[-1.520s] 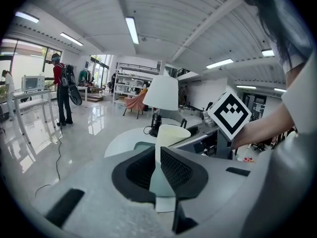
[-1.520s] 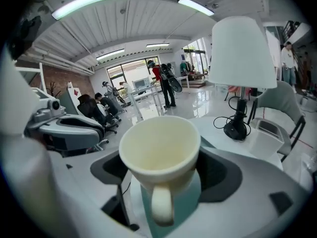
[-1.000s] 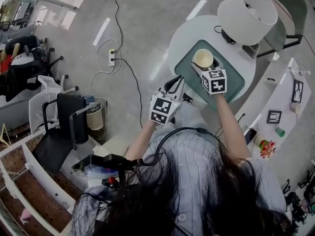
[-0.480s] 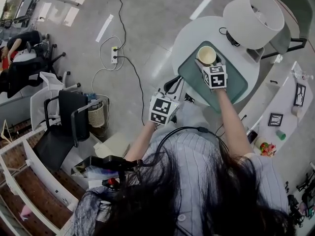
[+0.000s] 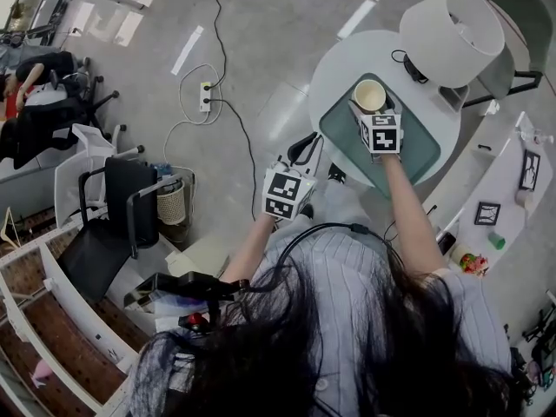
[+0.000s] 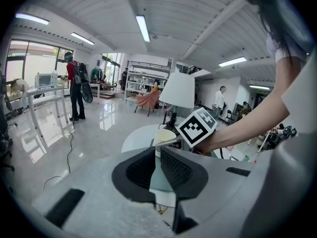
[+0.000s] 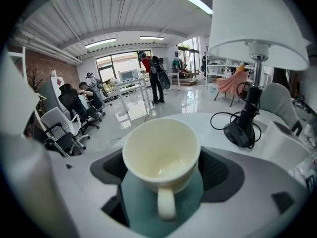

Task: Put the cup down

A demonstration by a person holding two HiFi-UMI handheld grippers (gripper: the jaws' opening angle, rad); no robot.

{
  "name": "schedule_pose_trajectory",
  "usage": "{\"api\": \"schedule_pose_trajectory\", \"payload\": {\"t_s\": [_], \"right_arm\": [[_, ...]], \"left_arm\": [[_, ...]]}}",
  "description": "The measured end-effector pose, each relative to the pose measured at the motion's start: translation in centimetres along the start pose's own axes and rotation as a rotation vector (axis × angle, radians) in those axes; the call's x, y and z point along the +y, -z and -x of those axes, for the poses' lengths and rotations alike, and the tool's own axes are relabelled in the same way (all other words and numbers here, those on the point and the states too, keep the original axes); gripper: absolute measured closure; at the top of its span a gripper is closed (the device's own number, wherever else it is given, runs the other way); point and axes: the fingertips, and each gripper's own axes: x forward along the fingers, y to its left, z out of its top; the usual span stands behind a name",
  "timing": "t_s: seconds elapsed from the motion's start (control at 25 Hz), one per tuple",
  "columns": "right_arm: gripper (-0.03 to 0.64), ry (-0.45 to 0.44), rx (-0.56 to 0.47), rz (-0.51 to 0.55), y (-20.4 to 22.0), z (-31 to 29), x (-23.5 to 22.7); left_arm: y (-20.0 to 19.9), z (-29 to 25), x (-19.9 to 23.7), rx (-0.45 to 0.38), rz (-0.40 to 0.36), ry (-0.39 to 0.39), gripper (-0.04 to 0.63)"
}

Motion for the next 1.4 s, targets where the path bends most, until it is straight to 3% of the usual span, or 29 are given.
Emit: {"api": "schedule_pose_trajectory", "payload": {"t_s": [0.16, 0.36, 0.52, 0.72, 1.0, 1.4], "right_arm": [[0.218, 0.01, -0.02, -0.023, -0.6, 1.2, -0.1], [0.219, 0.012, -0.124, -0.069, -2.9, 4.4, 0.3], [0.219, -0.042, -0.201, -0.127, -4.6, 7.5, 2.1], [0.221, -0.028, -0.274, -0.178, -6.0, 11.3, 3.8], [0.221, -0.007, -0.323, -0.188, -5.4, 15.1, 6.6], [0.236, -0.043, -0.374, -0.224, -2.7, 20.2, 11.8]], "left_arm": [[-0.4, 1.0, 0.7, -0.02, 0.005, -0.022, 0.575], [-1.3, 2.6, 1.8, -0.056, 0.003, -0.049, 0.576], [-1.6, 3.9, 2.1, -0.082, -0.001, -0.059, 0.575], [-1.7, 5.4, 1.6, -0.102, -0.011, -0.051, 0.575], [-1.4, 7.4, -0.2, -0.131, -0.016, -0.015, 0.575], [-0.7, 10.9, -2.9, -0.169, -0.064, 0.042, 0.575]]}}
